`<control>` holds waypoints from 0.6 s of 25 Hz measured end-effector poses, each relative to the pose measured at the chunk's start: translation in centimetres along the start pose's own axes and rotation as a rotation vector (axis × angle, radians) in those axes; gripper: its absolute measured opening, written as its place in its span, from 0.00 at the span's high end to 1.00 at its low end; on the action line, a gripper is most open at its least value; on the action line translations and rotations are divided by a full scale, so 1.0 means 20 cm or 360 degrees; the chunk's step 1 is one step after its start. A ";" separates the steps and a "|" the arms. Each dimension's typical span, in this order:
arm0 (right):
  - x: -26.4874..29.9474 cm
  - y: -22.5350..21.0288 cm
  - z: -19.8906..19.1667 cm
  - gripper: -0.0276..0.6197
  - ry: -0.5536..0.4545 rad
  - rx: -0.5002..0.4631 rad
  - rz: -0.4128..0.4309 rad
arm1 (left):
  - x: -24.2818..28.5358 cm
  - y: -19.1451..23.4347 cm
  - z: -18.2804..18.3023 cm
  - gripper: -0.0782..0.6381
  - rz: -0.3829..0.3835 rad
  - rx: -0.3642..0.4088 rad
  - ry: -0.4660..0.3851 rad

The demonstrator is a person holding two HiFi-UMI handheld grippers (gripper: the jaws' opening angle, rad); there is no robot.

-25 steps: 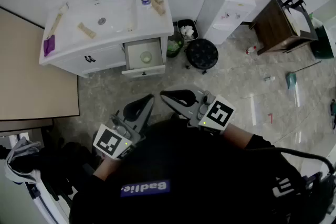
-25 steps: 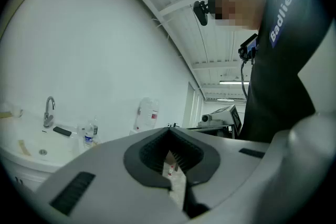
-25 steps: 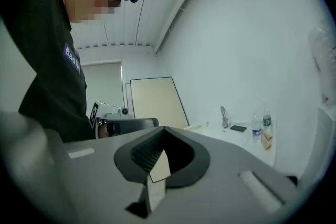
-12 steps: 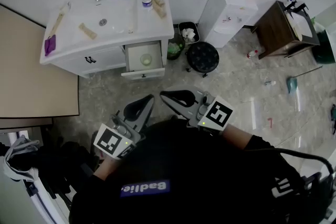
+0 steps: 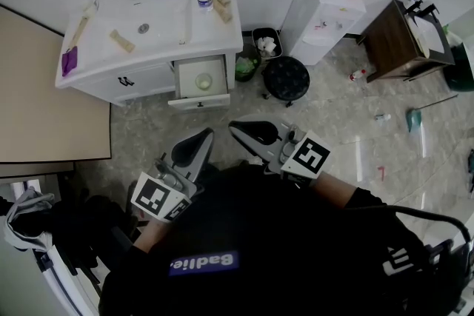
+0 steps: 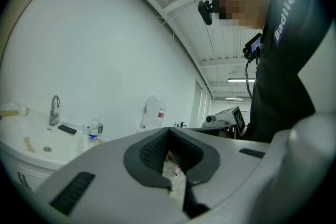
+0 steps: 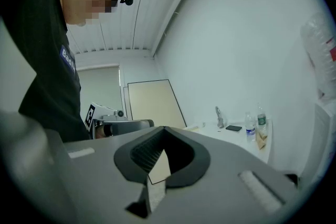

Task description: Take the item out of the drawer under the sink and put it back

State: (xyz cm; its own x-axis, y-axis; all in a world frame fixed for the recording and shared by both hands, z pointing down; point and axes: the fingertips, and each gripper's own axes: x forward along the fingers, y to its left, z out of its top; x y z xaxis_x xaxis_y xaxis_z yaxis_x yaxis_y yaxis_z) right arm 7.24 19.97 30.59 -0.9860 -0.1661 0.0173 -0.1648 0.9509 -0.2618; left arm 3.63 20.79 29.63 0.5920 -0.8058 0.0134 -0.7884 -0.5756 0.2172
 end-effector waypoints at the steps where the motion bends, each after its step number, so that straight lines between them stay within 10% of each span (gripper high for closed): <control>1: 0.01 -0.01 0.00 0.96 0.0005 0.0001 0.0002 | 0.00 0.02 0.00 0.88 0.0003 -0.0002 -0.0001; 15: 0.50 -0.38 -0.01 0.96 0.0178 -0.0002 -0.0206 | 0.08 0.66 -0.06 0.88 -0.0050 -0.0048 0.0157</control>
State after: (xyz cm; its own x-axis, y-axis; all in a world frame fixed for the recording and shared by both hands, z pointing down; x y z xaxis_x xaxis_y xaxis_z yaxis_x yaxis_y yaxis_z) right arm -1.36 11.08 32.88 -0.9534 -0.2569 0.1583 -0.2904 0.9238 -0.2494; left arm -5.62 11.98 33.71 0.6312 -0.7690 0.1017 -0.7646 -0.5948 0.2482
